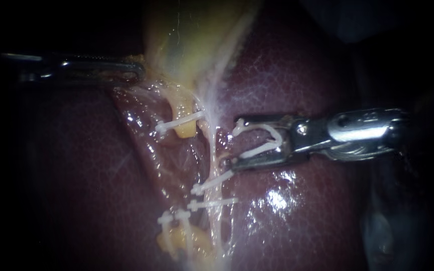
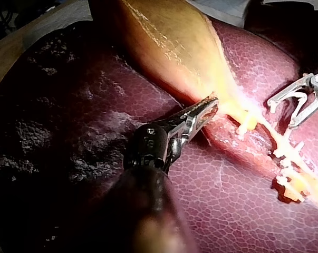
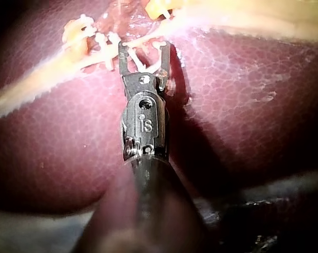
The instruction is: Clipping third clip right tube
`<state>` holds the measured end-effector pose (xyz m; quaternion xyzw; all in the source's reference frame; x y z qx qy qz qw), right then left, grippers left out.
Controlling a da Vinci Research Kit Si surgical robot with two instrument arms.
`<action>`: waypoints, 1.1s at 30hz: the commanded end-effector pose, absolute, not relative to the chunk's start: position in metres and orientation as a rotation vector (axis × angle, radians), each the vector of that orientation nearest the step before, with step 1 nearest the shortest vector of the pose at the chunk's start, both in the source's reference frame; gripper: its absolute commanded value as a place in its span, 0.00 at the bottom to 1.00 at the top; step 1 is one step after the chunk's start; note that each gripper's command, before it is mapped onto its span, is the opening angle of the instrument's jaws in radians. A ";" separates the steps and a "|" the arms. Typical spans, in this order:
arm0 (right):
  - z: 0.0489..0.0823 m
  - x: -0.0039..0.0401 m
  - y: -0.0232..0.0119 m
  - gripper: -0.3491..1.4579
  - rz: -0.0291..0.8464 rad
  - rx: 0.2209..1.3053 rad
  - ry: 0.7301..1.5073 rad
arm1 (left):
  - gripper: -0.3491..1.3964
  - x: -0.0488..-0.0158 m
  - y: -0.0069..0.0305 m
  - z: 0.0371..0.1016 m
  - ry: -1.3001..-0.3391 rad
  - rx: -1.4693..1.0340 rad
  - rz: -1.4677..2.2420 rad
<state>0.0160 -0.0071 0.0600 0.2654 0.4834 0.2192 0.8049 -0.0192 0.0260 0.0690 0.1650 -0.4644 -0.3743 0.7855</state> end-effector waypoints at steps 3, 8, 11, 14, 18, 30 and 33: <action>0.0615 0.0167 -0.0076 0.47 0.502 0.596 1.024 | 0.00 -0.0192 0.0260 0.0689 -1.001 0.355 -0.807; 0.0634 0.0174 -0.0084 0.47 0.548 0.630 1.013 | 0.00 -0.0193 0.0259 0.0689 -1.001 0.355 -0.808; 0.0641 0.0179 -0.0087 0.46 0.550 0.644 1.002 | 0.00 -0.0193 0.0259 0.0689 -1.001 0.354 -0.808; 0.0645 0.0186 -0.0091 0.46 0.553 0.664 0.997 | 0.00 -0.0194 0.0259 0.0689 -1.002 0.357 -0.807; 0.0650 0.0195 -0.0095 0.46 0.554 0.685 0.995 | 0.00 -0.0194 0.0259 0.0689 -1.002 0.357 -0.807; 0.0675 0.0199 -0.0083 0.45 0.697 0.924 1.153 | 0.00 -0.0194 0.0258 0.0689 -1.002 0.356 -0.807; 0.0678 0.0200 -0.0080 0.45 0.732 1.016 1.206 | 0.00 -0.0194 0.0258 0.0688 -1.002 0.356 -0.807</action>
